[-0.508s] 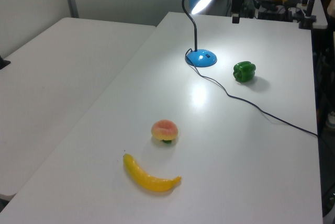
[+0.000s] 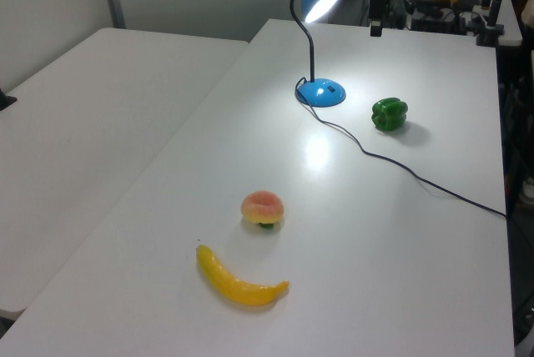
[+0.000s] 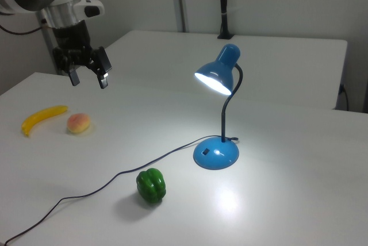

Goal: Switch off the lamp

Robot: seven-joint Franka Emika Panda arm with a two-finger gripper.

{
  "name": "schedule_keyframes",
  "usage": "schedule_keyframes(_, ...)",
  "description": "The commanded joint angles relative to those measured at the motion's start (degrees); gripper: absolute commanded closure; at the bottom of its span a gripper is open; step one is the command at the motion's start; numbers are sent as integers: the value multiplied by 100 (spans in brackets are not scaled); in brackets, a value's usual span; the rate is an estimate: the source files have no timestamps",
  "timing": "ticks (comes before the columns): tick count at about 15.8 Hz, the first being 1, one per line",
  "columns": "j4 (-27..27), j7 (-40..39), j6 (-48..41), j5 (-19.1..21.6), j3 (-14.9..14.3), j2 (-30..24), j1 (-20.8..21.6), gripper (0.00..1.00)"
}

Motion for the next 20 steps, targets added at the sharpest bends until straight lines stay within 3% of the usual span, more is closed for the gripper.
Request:
schedule_keyframes(1, 42, 53, -191, 62, -35, -16, 19, 0)
schedule_keyframes(4, 34, 26, -332, 62, -27, -16, 19, 2)
schedule_keyframes(5, 34, 0, -332, 62, -27, -16, 19, 17)
schedule_keyframes(8, 34, -114, -332, 80, -44, -25, 19, 94)
schedule_keyframes(9, 34, -114, -332, 80, -44, -25, 19, 100)
schedule_keyframes(20, -10, -114, -262, 54, -53, 10, 2, 100)
